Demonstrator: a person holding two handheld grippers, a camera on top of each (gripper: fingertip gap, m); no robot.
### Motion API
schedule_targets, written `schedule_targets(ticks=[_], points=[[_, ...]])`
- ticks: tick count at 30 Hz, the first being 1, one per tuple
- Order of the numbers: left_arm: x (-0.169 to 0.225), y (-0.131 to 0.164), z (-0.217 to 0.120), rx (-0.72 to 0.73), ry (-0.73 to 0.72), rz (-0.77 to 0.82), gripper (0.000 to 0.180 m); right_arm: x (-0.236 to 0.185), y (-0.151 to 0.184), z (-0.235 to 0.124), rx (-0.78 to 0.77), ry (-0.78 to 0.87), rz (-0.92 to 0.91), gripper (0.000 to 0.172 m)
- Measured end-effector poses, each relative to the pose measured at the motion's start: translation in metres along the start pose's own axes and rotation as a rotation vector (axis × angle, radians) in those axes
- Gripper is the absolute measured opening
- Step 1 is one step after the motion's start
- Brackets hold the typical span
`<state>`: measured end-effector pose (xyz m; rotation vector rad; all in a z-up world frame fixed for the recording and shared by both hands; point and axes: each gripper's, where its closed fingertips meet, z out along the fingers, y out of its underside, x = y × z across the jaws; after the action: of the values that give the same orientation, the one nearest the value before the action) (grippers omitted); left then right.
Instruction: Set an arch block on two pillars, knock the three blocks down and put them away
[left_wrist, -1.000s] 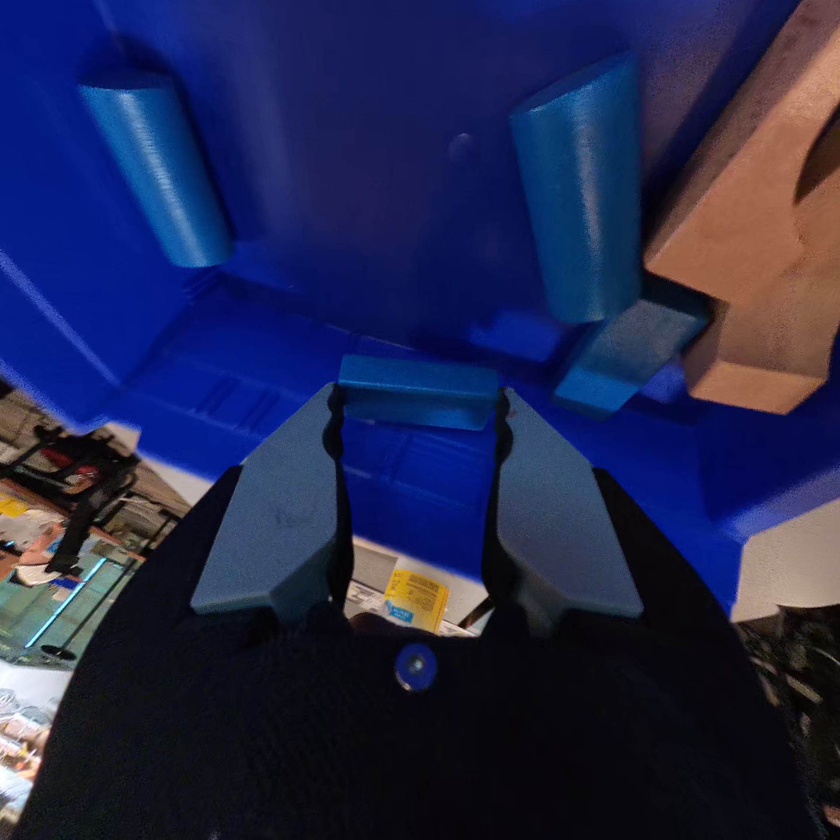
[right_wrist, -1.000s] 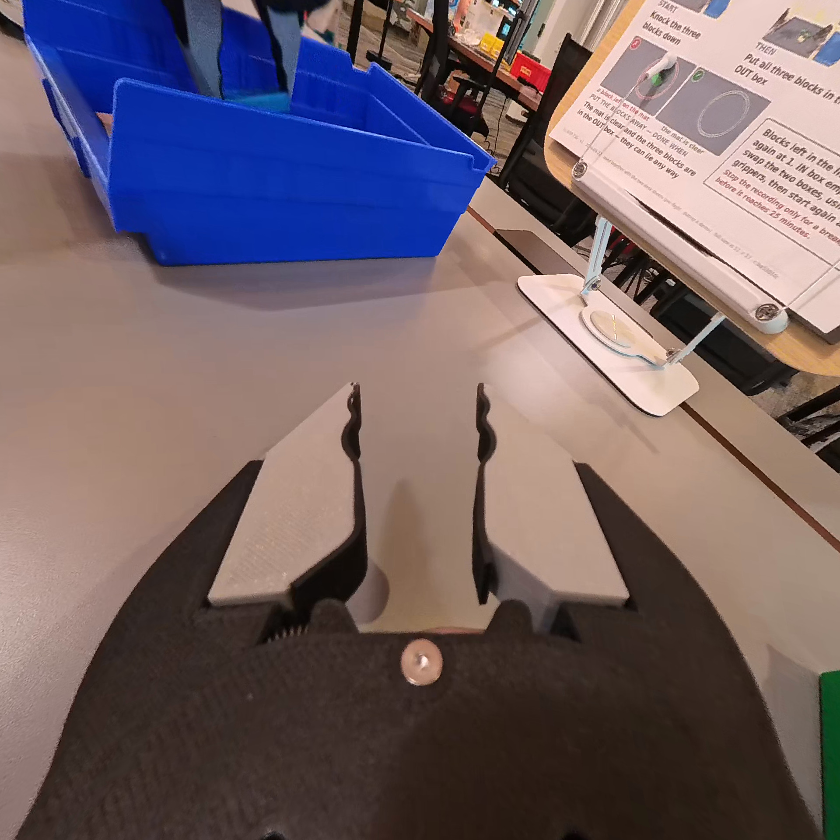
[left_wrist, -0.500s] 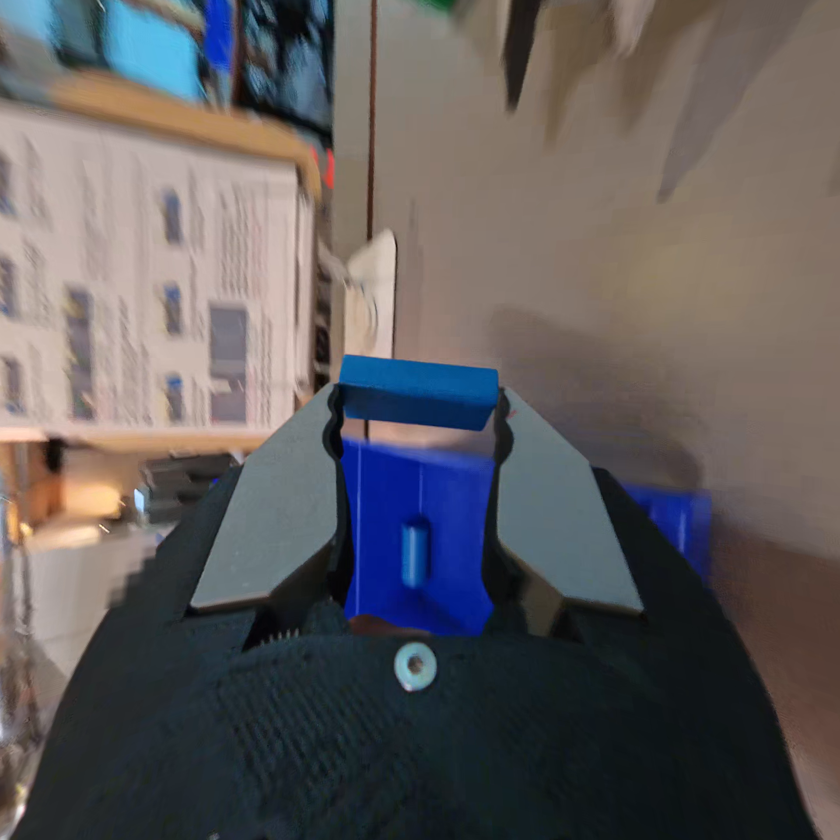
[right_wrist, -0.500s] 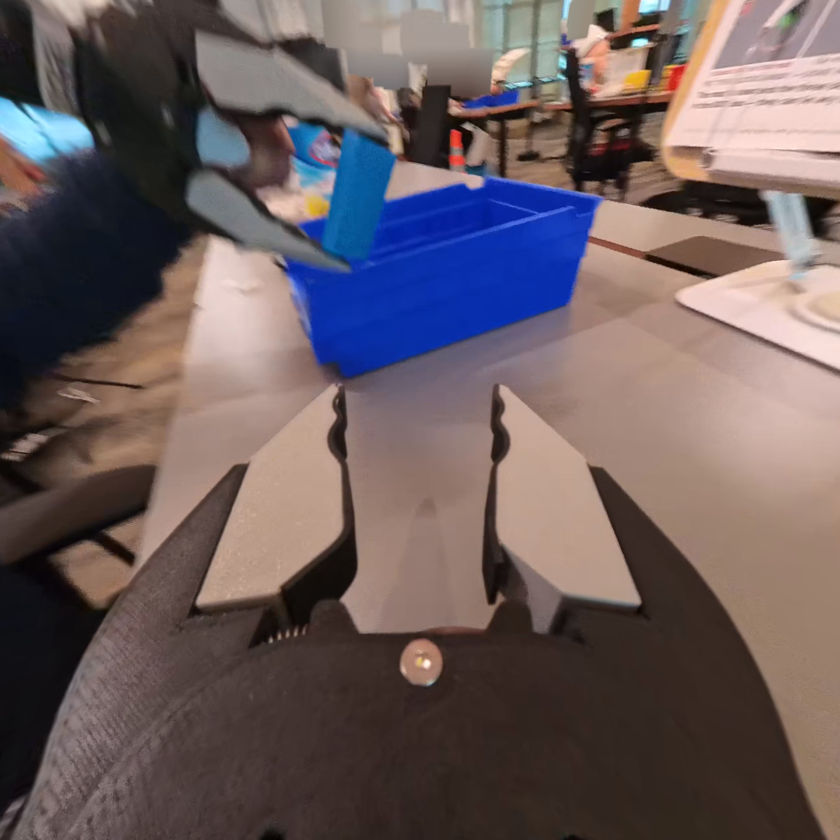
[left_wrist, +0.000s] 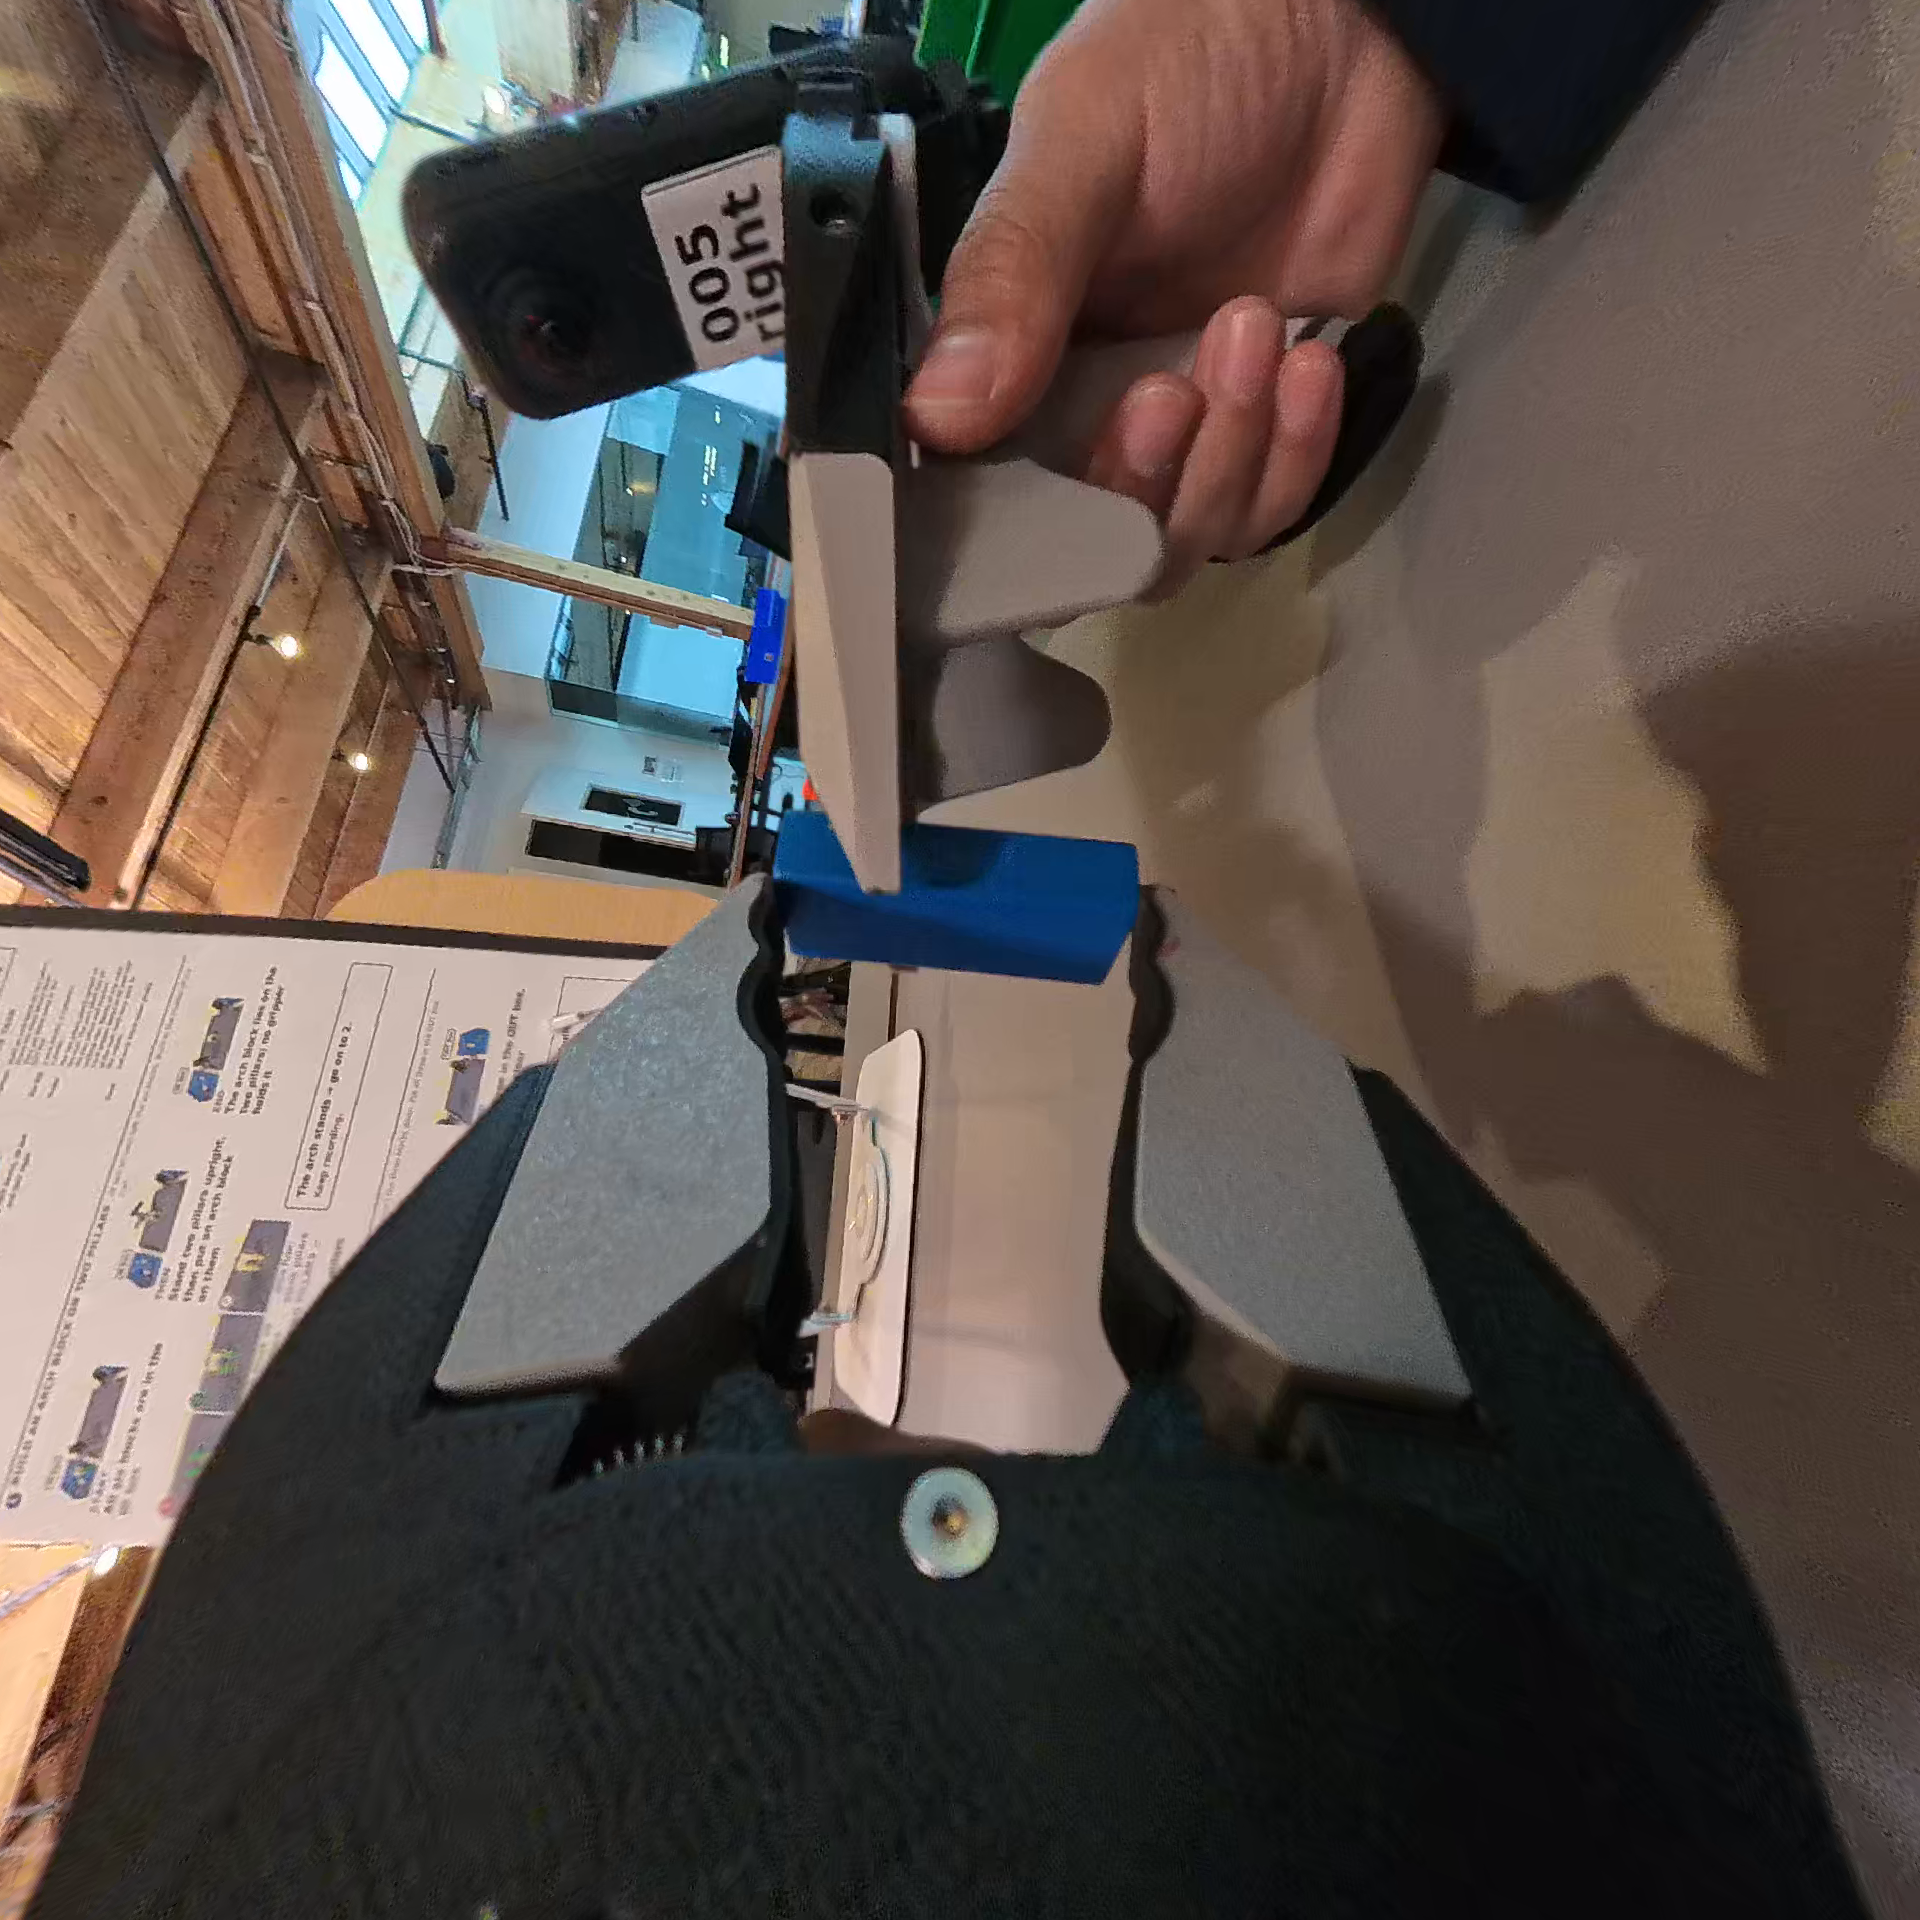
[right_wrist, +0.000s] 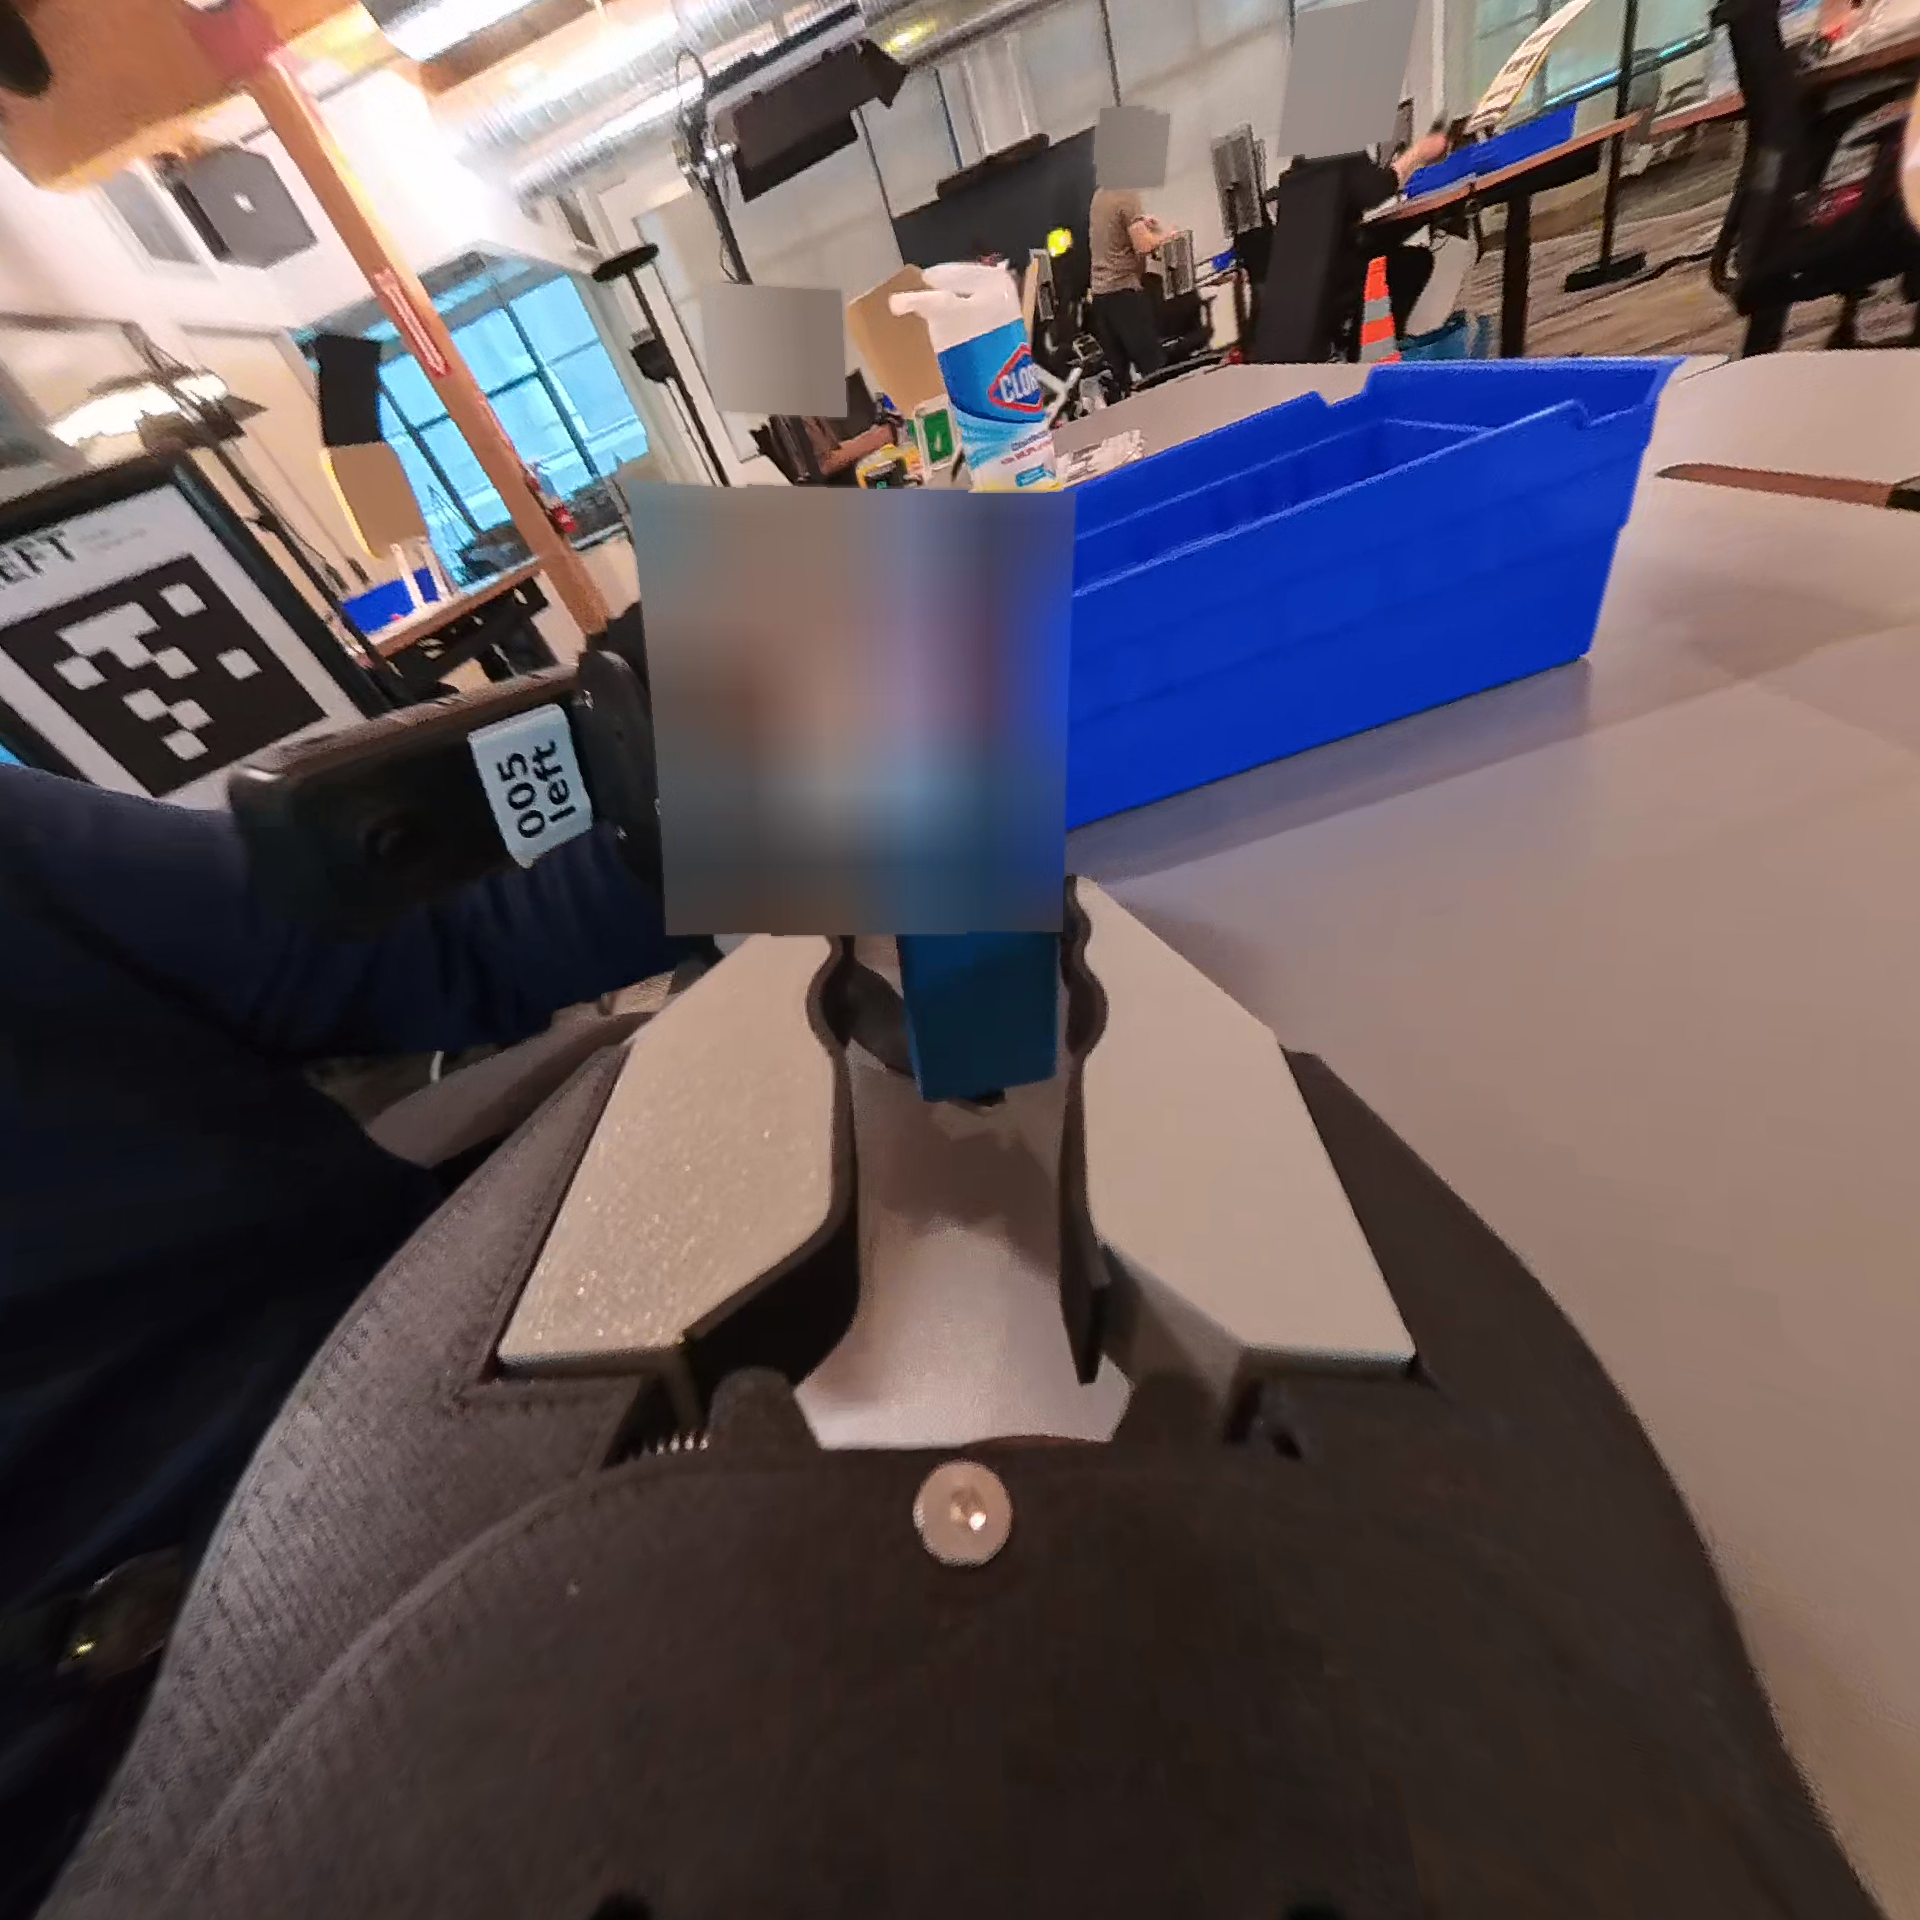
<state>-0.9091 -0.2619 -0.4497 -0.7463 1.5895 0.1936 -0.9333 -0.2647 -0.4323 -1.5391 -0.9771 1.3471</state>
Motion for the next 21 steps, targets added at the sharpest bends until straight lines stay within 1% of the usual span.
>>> schedule_targets(ticks=[2,5,9,13,17,19,21], points=[[0.004,0.002,0.0,0.004,0.005,-0.01,0.065,0.003,-0.001,-0.001,0.008,-0.001,0.018,0.035],[0.01,0.003,0.0,0.001,0.003,0.016,0.065,0.005,0.004,0.002,-0.021,0.025,-0.032,0.029],[0.014,0.005,0.0,-0.007,-0.007,0.008,0.065,0.007,0.009,0.004,-0.047,0.048,-0.072,0.029],[0.015,0.013,0.006,-0.04,-0.05,0.008,0.065,0.015,0.011,0.001,-0.075,0.1,-0.124,0.029],[0.019,0.021,0.011,-0.067,-0.043,-0.083,0.064,0.025,0.014,-0.003,-0.1,0.146,-0.154,0.029],[0.021,0.029,0.01,-0.079,-0.026,-0.116,0.055,0.034,0.018,-0.007,-0.126,0.184,-0.195,0.029],[0.023,0.036,0.009,-0.094,-0.016,-0.143,0.055,0.044,0.021,-0.014,-0.154,0.215,-0.228,0.029]])
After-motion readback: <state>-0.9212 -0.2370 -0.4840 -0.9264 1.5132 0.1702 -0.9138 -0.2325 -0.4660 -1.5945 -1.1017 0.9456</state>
